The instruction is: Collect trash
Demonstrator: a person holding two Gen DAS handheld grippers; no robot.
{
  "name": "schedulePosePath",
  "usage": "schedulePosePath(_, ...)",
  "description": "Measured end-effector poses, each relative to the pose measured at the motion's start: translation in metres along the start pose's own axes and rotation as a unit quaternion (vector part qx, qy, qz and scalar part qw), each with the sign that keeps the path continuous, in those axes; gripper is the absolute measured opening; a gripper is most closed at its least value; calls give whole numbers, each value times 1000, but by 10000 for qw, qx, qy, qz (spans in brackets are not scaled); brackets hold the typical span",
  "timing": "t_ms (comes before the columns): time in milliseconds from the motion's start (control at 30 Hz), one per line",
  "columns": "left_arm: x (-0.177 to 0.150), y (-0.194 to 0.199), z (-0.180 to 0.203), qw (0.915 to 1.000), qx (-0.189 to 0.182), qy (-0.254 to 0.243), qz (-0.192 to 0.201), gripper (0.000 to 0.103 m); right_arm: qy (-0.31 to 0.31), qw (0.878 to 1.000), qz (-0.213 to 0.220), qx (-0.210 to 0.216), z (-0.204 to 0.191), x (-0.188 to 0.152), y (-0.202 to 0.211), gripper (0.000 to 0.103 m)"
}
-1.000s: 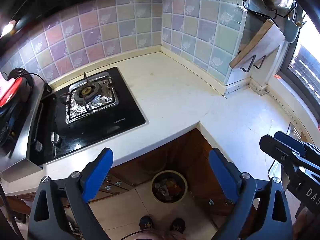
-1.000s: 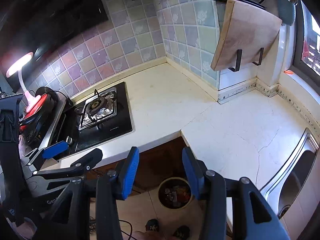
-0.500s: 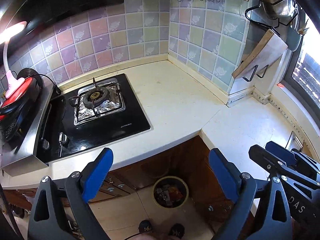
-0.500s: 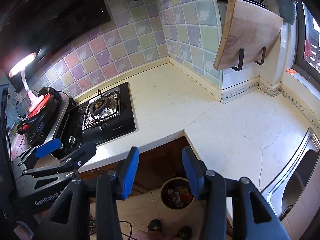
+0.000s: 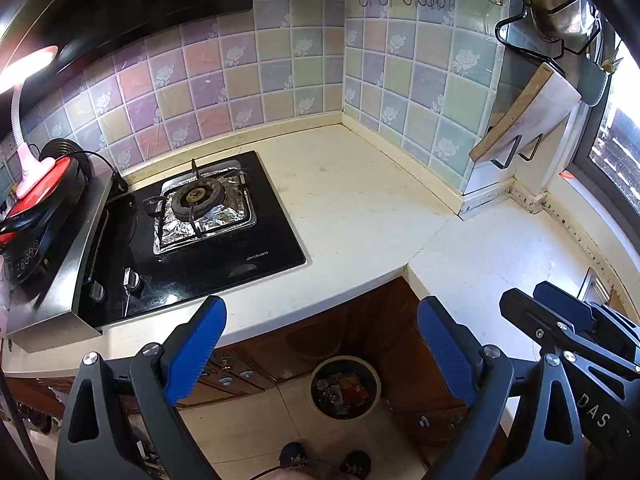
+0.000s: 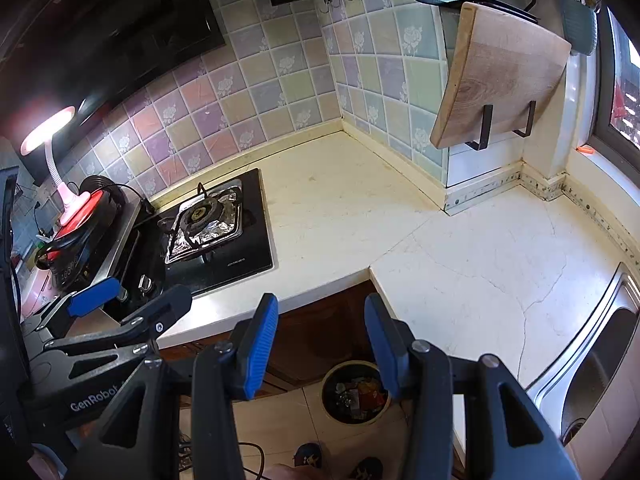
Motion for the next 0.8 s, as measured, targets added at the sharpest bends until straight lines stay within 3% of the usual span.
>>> schedulePosePath(800,3,-5,5,9998,-101,-158,41,95,-190,9997,82,-95,5,-3,1,46)
Point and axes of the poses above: each gripper's, at about its wrist camera, not at the fingertips, and y roughly against the way its jaws point, z to its right, x to its top, the point moved 3 cm from there along -y, roughly the way its jaws point, and after that the axes turned 14 degrees about x, right-handed, at the moved point
